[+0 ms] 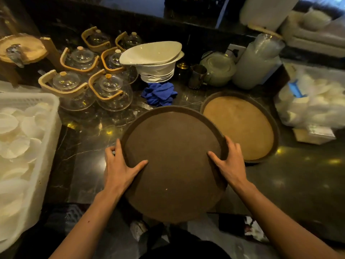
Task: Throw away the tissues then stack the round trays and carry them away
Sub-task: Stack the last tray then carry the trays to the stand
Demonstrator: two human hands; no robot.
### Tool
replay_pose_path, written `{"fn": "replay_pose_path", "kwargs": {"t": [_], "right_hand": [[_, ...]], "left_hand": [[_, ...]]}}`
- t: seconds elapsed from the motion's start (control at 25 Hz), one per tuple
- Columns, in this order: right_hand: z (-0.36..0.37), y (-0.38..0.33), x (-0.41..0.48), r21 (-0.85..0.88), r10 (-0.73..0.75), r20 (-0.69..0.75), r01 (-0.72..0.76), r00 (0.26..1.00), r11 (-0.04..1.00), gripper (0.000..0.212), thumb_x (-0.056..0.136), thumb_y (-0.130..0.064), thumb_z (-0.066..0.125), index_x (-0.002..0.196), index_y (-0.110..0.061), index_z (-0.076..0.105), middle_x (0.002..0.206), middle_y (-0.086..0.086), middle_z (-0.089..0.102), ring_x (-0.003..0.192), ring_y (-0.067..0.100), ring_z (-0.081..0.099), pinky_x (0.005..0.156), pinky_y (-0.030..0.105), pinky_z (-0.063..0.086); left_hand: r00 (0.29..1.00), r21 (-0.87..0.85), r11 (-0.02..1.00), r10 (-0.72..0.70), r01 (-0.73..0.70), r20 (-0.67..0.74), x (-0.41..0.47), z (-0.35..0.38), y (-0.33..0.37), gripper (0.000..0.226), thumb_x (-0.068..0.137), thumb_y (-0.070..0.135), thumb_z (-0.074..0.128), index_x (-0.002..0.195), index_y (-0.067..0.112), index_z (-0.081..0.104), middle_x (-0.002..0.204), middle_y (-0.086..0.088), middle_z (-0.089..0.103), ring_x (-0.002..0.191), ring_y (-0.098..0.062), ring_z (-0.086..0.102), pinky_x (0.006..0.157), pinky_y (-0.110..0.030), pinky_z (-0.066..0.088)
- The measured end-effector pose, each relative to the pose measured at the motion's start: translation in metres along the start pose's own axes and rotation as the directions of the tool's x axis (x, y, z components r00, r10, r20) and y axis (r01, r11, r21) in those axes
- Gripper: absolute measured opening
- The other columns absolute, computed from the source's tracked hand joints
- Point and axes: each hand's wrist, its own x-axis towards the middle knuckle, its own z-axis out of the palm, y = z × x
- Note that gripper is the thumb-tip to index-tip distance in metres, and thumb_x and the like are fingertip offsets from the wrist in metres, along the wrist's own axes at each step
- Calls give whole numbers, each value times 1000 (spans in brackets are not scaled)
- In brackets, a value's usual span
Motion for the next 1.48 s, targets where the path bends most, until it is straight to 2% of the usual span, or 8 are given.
{"fn": "replay_pose_path", "kwargs": {"t": [0.24, 0.4, 0.6, 0.8, 0.92, 1.24, 1.48], "right_hand": [[-62, 51, -17, 30, 78, -256, -72, 964, 997, 75, 81, -43, 73, 143, -16, 42, 122, 12, 48, 113, 28, 53, 94, 40, 46], [-101, 87, -13, 84, 77, -299, -54, 951, 995, 73, 82, -39, 73, 143, -16, 41, 121, 11, 49, 109, 23, 52, 87, 28, 40], [-146, 155, -7, 177, 111, -362, -49, 925, 983, 69, 81, -38, 74, 141, -17, 46, 118, 11, 51, 109, 26, 56, 92, 34, 45], [-174, 211, 2, 234, 164, -333, -87, 929, 968, 68, 82, -40, 72, 140, -18, 46, 118, 8, 50, 110, 26, 56, 95, 44, 48], [-177, 223, 10, 237, 169, -314, -95, 934, 967, 67, 83, -41, 71, 141, -19, 46, 117, 7, 50, 108, 24, 56, 93, 43, 49], [-150, 205, 45, 211, 208, -276, -152, 938, 966, 69, 83, -43, 69, 143, -21, 43, 122, 7, 50, 113, 25, 55, 96, 42, 47], [-131, 190, 72, 137, 286, -235, -260, 929, 956, 69, 84, -48, 66, 143, -25, 40, 130, 6, 48, 120, 25, 51, 97, 45, 47]], "left_hand": [[983, -73, 985, 164, -159, 81, -3, 43, 68, 122, 62, 58, 80, 153, 15, 12, 137, -11, 28, 129, -28, 37, 105, -42, 39], [972, -61, 972, 231, -228, 37, -21, 67, 114, 121, 61, 57, 80, 153, 14, 14, 136, -11, 28, 127, -28, 38, 104, -41, 40], [959, 7, 959, 282, -282, 15, -52, 111, 176, 121, 61, 59, 80, 152, 14, 15, 134, -12, 30, 125, -32, 41, 100, -45, 43], [961, 67, 959, 270, -274, 59, -71, 151, 217, 121, 60, 61, 78, 153, 16, 13, 136, -11, 27, 128, -33, 39, 103, -48, 42], [963, 89, 960, 261, -266, 61, -71, 158, 228, 121, 60, 62, 78, 153, 16, 14, 137, -12, 28, 127, -34, 41, 102, -49, 43], [963, 66, 962, 258, -263, 72, -27, 153, 223, 122, 58, 62, 79, 153, 15, 16, 133, -11, 32, 123, -31, 44, 99, -45, 44], [972, 10, 979, 200, -202, 125, 15, 159, 216, 126, 58, 61, 80, 153, 16, 11, 133, -8, 31, 125, -27, 40, 101, -43, 42]]}}
